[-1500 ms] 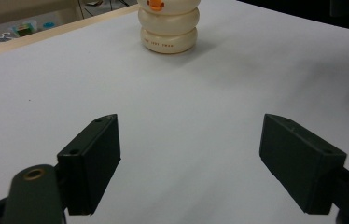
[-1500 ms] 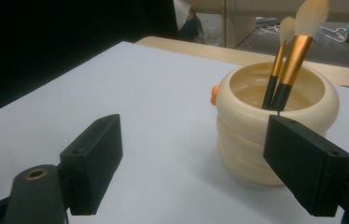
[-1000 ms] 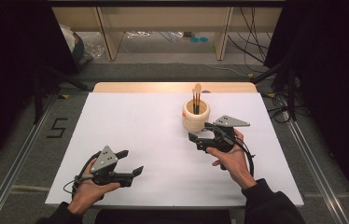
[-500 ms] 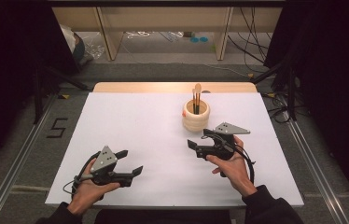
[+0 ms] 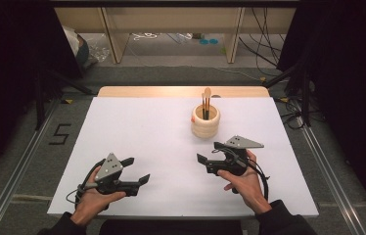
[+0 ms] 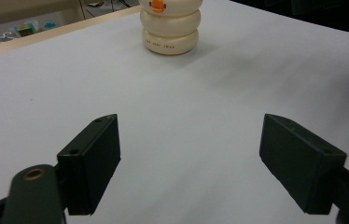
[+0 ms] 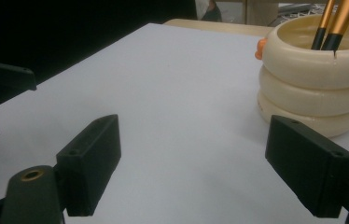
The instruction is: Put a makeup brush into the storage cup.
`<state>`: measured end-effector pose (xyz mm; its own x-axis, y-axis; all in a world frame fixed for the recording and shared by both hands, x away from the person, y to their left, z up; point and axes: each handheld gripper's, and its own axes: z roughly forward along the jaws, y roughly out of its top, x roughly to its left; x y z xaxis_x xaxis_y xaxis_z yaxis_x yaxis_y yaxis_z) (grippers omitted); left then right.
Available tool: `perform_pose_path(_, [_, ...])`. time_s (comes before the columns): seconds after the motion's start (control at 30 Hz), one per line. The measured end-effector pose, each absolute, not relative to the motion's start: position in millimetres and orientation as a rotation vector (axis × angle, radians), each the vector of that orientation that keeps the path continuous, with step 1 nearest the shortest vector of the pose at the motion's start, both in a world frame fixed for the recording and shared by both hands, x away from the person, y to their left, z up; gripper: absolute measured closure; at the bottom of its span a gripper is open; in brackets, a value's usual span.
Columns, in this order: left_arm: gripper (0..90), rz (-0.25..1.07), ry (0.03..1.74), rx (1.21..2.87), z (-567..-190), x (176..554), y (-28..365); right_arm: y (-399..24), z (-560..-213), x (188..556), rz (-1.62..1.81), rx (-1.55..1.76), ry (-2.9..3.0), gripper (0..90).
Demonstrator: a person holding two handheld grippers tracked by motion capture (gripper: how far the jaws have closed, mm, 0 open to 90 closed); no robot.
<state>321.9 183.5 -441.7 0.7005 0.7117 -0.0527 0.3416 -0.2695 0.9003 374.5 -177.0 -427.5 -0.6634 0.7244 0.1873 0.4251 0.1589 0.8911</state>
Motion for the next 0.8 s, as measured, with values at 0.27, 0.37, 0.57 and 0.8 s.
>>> perform_pose_path(0.27, [20.3, 0.444, 0.817, 1.874, -442, 322, 183, -179, -429, 366, 1.504, 1.131, 2.178, 17.9])
perform_pose_path(0.37, [20.3, 0.448, 0.823, 1.872, -442, 322, 183, -179, -430, 363, 1.484, 1.125, 2.18, 17.0])
perform_pose_path(0.57, [20.3, 0.438, 0.822, 1.866, -442, 322, 183, -181, -430, 355, 1.466, 1.115, 2.182, 16.5])
perform_pose_path(0.8, [20.3, 0.438, 0.821, 1.863, -443, 323, 183, -186, -429, 346, 1.462, 1.098, 2.179, 16.5])
